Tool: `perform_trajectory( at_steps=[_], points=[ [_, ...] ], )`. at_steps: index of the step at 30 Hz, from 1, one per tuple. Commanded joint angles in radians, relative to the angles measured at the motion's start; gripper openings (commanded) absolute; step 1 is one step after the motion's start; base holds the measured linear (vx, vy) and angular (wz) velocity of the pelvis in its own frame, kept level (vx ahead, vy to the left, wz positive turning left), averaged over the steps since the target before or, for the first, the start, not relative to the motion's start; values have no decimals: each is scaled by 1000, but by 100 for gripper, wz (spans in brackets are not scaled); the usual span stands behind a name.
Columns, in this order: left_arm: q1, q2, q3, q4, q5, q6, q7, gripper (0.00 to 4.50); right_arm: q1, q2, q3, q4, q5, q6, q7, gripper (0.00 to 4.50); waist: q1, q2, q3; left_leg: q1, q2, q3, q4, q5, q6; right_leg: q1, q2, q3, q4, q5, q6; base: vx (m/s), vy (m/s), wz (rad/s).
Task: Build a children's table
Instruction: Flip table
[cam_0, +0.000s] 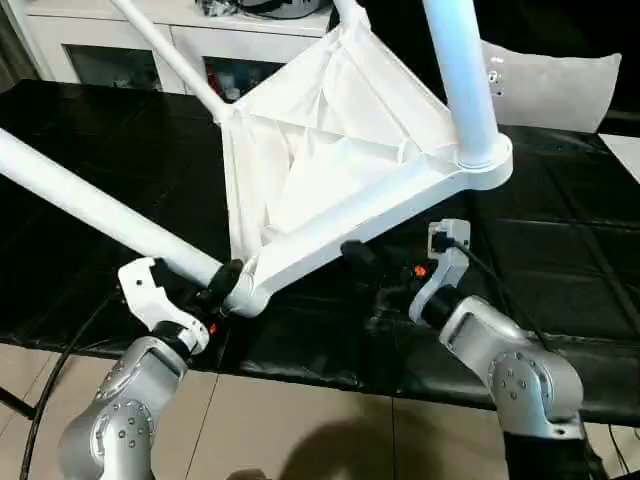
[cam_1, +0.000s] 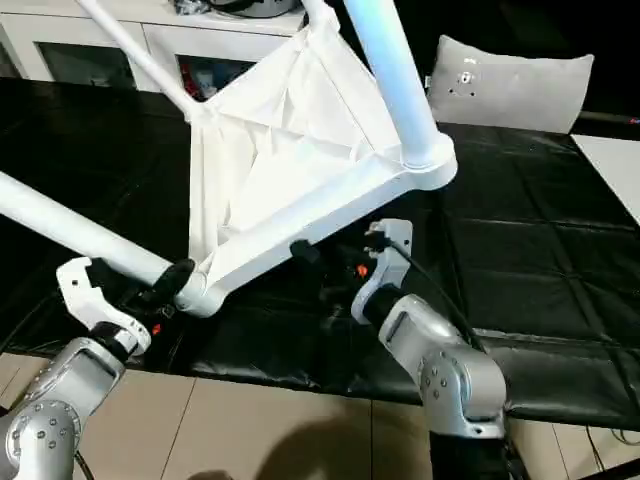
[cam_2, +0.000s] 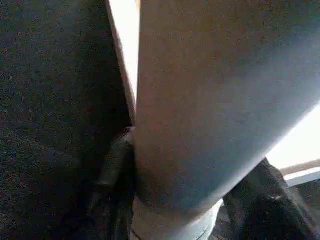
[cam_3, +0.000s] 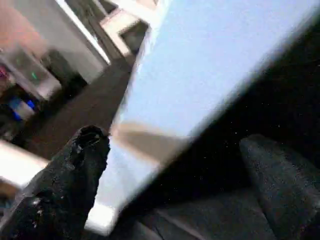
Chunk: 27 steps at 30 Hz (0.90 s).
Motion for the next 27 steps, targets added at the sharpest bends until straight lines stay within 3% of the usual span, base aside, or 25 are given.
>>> perform_trajectory(
  at_steps=[1, 6, 10, 14, 16, 19, 27],
  points=[
    [14, -16, -33, 11, -43, 49, -15, 207, -23, 11, -19, 16, 30, -6, -6, 450, -1, -3, -48, 0, 110, -43, -89, -47, 24, 45, -148, 102, -72, -231, -48, 0, 0, 0],
    [18, -7, -53, 8, -36, 58, -27, 207, -66, 40, -36, 76, 42, -67, 8, 450, 1, 3, -49, 1, 110, -41, -89, -34, 15, 44, -147, 103, -67, -193, -58, 0, 0, 0],
    [17, 18, -82, 6, -18, 71, -47, 207, -133, 73, -64, 171, 49, -128, 19, 450, -1, 2, -49, 2, 111, -40, -92, -59, 4, 43, -147, 102, -67, -212, -64, 0, 0, 0],
    [17, 35, -105, 5, -4, 75, -57, 207, -177, 97, -86, 244, 51, -168, 1, 450, 1, 2, -52, 3, 109, -38, -91, -38, 8, 44, -145, 102, -63, -185, -64, 0, 0, 0],
    [16, 43, -119, 5, 1, 78, -65, 207, -216, 120, -101, 321, 55, -207, -6, 450, -2, 11, -53, 0, 108, -40, -92, -57, 2, 46, -147, 101, -62, -186, -73, 0, 0, 0],
    [16, 53, -140, 1, 5, 80, -77, 207, -248, 150, -124, 392, 81, -222, 2, 414, -8, 11, -49, -1, 106, -38, -93, -84, 3, 46, -148, 102, -68, -223, -79, 0, 0, 0],
    [30, 73, -196, -20, 23, 76, -108, 207, -301, 197, -154, 461, 122, -224, 5, 351, -18, 9, -52, -3, 106, -37, -90, -44, 21, 46, -143, 100, -58, -175, -99, 0, 0, 0]
  ],
)
